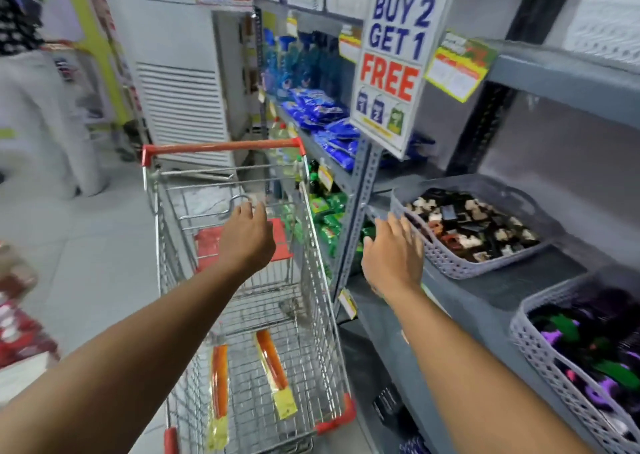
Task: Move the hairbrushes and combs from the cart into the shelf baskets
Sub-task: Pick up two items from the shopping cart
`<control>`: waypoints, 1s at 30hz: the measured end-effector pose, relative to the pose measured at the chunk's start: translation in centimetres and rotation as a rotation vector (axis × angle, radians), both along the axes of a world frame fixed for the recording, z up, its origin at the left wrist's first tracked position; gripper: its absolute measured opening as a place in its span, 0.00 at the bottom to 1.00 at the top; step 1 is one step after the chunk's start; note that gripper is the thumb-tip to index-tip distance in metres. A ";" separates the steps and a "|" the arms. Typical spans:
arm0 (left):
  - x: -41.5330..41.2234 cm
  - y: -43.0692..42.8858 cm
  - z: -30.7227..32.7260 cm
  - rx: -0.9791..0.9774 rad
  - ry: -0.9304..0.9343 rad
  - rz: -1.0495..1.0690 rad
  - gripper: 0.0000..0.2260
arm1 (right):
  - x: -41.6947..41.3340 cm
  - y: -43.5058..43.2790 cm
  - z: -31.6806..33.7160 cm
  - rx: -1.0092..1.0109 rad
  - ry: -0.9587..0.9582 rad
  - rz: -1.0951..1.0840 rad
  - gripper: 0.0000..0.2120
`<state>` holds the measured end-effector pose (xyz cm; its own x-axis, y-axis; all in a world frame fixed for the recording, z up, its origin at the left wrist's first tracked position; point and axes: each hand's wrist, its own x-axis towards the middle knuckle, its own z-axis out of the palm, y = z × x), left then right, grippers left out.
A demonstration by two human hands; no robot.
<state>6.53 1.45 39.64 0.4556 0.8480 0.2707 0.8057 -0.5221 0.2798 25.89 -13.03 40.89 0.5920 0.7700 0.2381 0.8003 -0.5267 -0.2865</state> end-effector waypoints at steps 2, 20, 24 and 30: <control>-1.6 1.0 -2.0 -0.031 -0.001 0.040 0.19 | -1.2 2.2 -1.3 -0.024 0.005 0.044 0.23; -9.3 6.0 -18.5 -0.389 0.009 0.348 0.20 | -7.1 13.6 -14.4 -0.292 0.104 0.287 0.25; -9.2 6.2 -21.9 -0.449 -0.030 0.385 0.21 | -7.6 14.6 -17.8 -0.350 0.125 0.300 0.27; -9.3 5.9 -26.8 -0.572 -0.040 0.429 0.22 | -7.8 15.2 -22.7 -0.445 0.193 0.302 0.29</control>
<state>-2.80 7.35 12.89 0.0496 0.9642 -0.2606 0.8907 0.0754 0.4484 18.07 2.20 18.16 0.3306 0.9132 -0.2384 0.8892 -0.3860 -0.2454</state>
